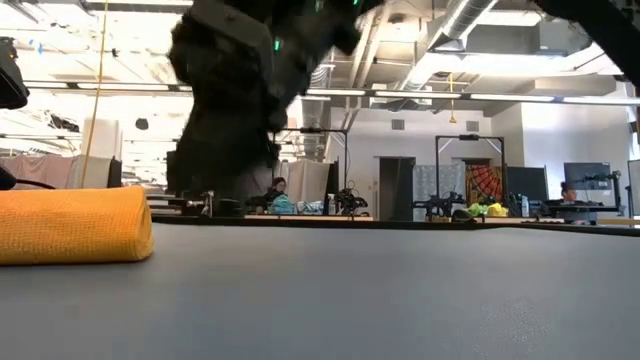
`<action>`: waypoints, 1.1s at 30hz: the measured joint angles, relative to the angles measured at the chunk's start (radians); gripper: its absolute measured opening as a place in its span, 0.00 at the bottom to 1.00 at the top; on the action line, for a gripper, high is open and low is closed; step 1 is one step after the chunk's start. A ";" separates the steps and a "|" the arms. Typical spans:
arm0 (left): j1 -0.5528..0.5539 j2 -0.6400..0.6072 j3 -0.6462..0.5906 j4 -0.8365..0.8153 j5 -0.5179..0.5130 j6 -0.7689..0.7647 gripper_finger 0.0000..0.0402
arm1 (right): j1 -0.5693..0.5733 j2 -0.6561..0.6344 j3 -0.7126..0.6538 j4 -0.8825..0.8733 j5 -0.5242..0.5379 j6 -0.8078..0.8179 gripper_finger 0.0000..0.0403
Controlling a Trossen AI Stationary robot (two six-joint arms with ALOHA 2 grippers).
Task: Roll towel
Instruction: Roll the orange microfiber towel
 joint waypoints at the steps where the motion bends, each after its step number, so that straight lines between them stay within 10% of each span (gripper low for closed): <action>1: 0.000 0.000 0.000 -0.001 0.000 0.000 0.00 | 0.015 -0.012 0.000 0.008 0.053 -0.054 0.55; 17: 0.006 -0.074 -0.005 -0.020 0.031 0.059 0.00 | 0.179 0.055 0.004 0.270 0.440 -0.496 0.55; 27: 0.027 -0.095 -0.005 -0.020 0.059 0.087 0.00 | 0.149 0.127 0.004 0.284 0.439 -0.457 0.54; 33: 0.034 -0.095 -0.004 -0.015 0.065 0.114 0.00 | 0.136 0.135 0.005 0.275 0.420 -0.394 0.36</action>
